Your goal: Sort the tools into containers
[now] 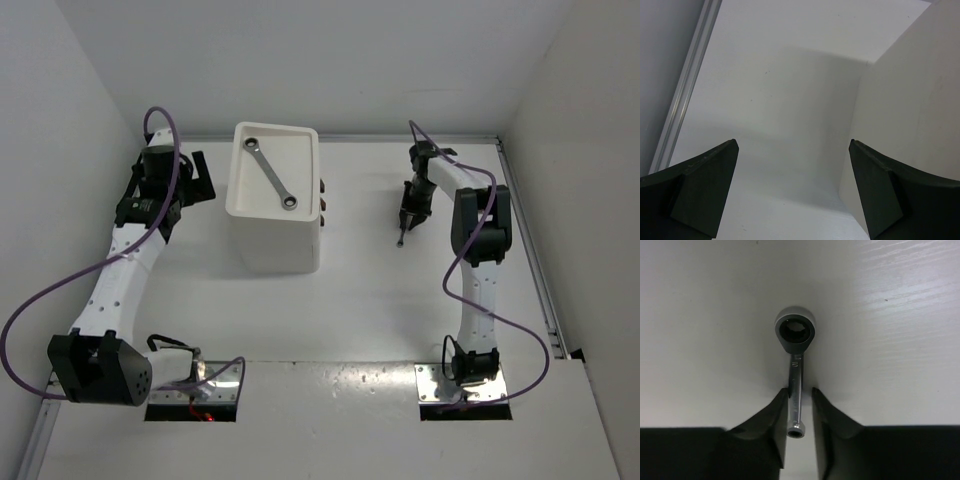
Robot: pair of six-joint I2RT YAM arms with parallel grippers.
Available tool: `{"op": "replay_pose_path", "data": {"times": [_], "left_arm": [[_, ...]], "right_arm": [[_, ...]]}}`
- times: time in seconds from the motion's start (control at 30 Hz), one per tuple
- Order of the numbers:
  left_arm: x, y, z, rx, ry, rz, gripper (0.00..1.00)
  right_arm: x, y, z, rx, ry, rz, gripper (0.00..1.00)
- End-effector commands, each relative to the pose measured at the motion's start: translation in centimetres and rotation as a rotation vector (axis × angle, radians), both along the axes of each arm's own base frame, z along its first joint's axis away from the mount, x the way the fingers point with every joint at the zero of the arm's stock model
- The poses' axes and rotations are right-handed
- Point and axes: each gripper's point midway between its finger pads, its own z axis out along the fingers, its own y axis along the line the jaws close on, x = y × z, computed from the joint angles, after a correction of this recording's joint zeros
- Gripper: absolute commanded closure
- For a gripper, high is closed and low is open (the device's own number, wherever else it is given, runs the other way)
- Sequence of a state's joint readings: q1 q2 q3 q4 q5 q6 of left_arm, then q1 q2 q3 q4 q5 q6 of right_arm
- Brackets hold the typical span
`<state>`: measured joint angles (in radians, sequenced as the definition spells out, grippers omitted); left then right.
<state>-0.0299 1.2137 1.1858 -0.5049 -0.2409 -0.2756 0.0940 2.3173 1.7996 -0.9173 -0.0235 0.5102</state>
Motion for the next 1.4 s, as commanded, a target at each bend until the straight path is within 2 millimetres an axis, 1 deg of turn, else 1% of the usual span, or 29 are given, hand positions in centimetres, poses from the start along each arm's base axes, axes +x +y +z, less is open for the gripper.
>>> {"op": "replay_pose_path", "data": {"times": [0.0,0.1,0.13,0.23,0.27,0.33,0.37,0.4,0.43,0.53,0.57,0.63,0.67,0.7,0.73,0.77,0.83,0.9,0.93,0.97,1.0,1.03,1.1,1.13,1.17,1.2,1.3,1.33,1.37], "left_arm": [[0.6,0.4,0.5,-0.013,-0.037,0.025,0.01],[0.6,0.4,0.5,-0.013,-0.037,0.025,0.01],[0.6,0.4,0.5,-0.013,-0.037,0.025,0.01],[0.7,0.4,0.9,-0.013,-0.046,0.025,0.01],[0.7,0.4,0.9,-0.013,-0.046,0.025,0.01],[0.7,0.4,0.9,-0.013,-0.046,0.025,0.01],[0.7,0.4,0.9,-0.013,-0.046,0.025,0.01],[0.7,0.4,0.9,-0.013,-0.046,0.025,0.01],[0.8,0.3,0.9,-0.017,-0.046,0.017,0.01],[0.6,0.1,1.2,-0.022,-0.054,0.009,0.01],[0.6,0.1,1.2,-0.022,-0.055,0.009,0.01],[0.5,-0.1,1.5,-0.027,-0.063,-0.001,0.01],[0.5,-0.1,1.5,-0.027,-0.064,-0.001,0.01],[0.5,-0.2,1.5,-0.033,-0.063,-0.01,0.01],[0.6,-0.2,1.9,-0.033,-0.072,-0.01,0.01],[0.6,-0.2,1.9,-0.024,-0.07,-0.015,0.01],[0.6,-0.4,1.9,-0.028,-0.07,-0.023,0.01],[0.9,-0.1,3.3,-0.011,-0.103,-0.017,0.01],[1.0,0.0,3.7,-0.003,-0.11,-0.021,0.01],[1.2,0.0,3.8,-0.003,-0.111,-0.021,0.01],[1.3,0.1,4.2,0.001,-0.12,-0.013,0.01],[1.3,0.1,4.2,0.001,-0.12,-0.013,0.01],[1.3,0.1,4.2,0.001,-0.12,-0.013,0.01],[1.1,0.1,4.5,0.001,-0.129,-0.013,0.01],[1.0,0.3,4.5,0.013,-0.127,-0.009,0.01],[0.8,0.5,4.0,0.018,-0.109,0.001,0.01],[0.4,0.9,4.7,0.028,-0.129,0.021,0.01],[0.4,1.1,4.7,0.032,-0.129,0.03,0.01],[0.4,1.1,4.7,0.032,-0.129,0.03,0.01]], "right_arm": [[0.2,-0.2,-0.6,-0.01,0.013,-0.027,0.77],[0.1,-0.2,-1.0,-0.011,0.023,-0.027,0.89],[0.1,-0.2,-1.0,-0.011,0.023,-0.027,1.0],[-0.2,-0.2,-1.2,-0.012,0.032,-0.027,1.0],[-0.1,-0.2,-0.6,-0.012,0.017,-0.013,1.0],[0.6,0.0,1.9,0.011,-0.043,0.034,1.0],[0.2,0.1,2.6,0.019,-0.052,0.058,1.0],[0.9,0.5,5.5,0.017,-0.145,0.119,1.0],[0.6,0.7,6.6,0.031,-0.173,0.151,1.0],[0.8,2.0,11.7,0.081,-0.332,0.265,1.0],[0.4,2.3,14.9,0.101,-0.408,0.295,1.0],[0.3,2.8,18.3,0.115,-0.51,0.372,1.0],[-0.3,3.7,21.9,0.16,-0.604,0.415,1.0],[-0.3,4.2,23.9,0.182,-0.671,0.441,1.0],[-0.1,5.3,26.3,0.234,-0.759,0.487,1.0],[-0.6,6.4,29.6,0.26,-0.854,0.525,1.0],[-0.8,9.3,32.9,0.34,-0.957,0.597,1.0],[-0.8,12.0,36.7,0.414,-1.063,0.639,1.0],[-0.5,14.4,38.2,0.452,-1.096,0.684,1.0],[-0.3,15.6,39.0,0.474,-1.106,0.694,1.0],[0.0,16.7,41.7,0.483,-1.17,0.723,1.0],[-0.3,18.6,42.0,0.506,-1.167,0.756,1.0],[0.7,20.9,42.5,0.522,-1.188,0.774,1.0],[0.5,22.6,42.4,0.508,-1.198,0.801,1.0],[1.3,23.7,41.3,0.494,-1.186,0.813,1.0],[1.4,24.7,41.8,0.483,-1.21,0.83,1.0],[2.2,27.1,39.9,0.425,-1.203,0.856,1.0],[3.2,27.6,38.0,0.416,-1.174,0.865,1.0],[3.3,28.3,37.3,0.421,-1.162,0.873,1.0]]}}
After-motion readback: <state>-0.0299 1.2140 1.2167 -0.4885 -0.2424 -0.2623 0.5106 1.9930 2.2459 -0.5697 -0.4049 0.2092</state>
